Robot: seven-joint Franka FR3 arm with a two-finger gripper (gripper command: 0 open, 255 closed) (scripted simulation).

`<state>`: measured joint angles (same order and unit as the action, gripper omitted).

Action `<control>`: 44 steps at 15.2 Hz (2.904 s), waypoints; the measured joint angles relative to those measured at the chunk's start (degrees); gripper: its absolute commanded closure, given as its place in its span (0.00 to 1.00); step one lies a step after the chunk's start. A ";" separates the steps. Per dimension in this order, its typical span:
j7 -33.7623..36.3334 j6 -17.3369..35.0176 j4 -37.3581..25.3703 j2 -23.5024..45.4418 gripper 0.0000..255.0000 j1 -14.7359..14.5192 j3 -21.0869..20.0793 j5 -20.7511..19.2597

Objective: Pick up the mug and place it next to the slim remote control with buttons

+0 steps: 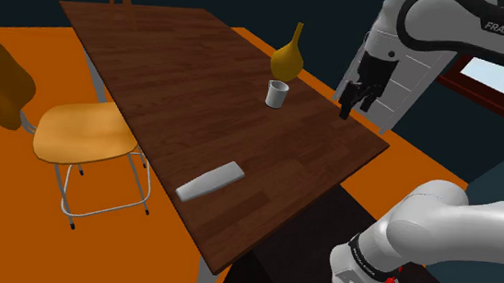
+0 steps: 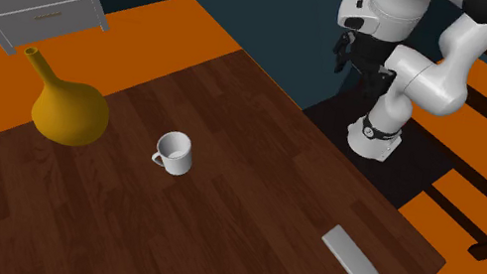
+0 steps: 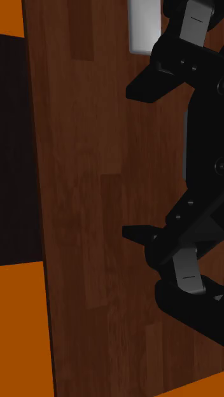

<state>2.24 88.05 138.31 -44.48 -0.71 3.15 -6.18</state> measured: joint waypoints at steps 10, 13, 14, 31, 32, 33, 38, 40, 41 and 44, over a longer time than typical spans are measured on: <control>-1.59 13.10 -4.44 16.14 0.00 0.32 2.90 -1.01; -2.28 16.83 -7.67 22.51 0.00 0.33 3.79 -0.86; -2.52 17.63 -9.05 24.51 0.00 0.33 4.03 -0.75; -8.50 27.14 -39.81 61.98 0.00 2.57 6.67 4.94; -8.84 26.92 -42.85 64.65 0.00 2.93 6.63 5.44; -9.06 26.42 -45.27 66.48 0.00 3.18 6.59 5.75; -9.90 25.77 -54.60 74.70 0.00 4.44 6.31 7.08; -9.86 26.75 -54.41 75.46 0.00 4.47 6.24 7.18; -9.90 27.39 -53.95 75.65 0.00 4.49 6.23 7.20; -10.04 29.31 -52.88 76.52 0.00 4.66 6.19 7.34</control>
<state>-7.80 117.36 85.43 32.04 3.95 9.34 1.16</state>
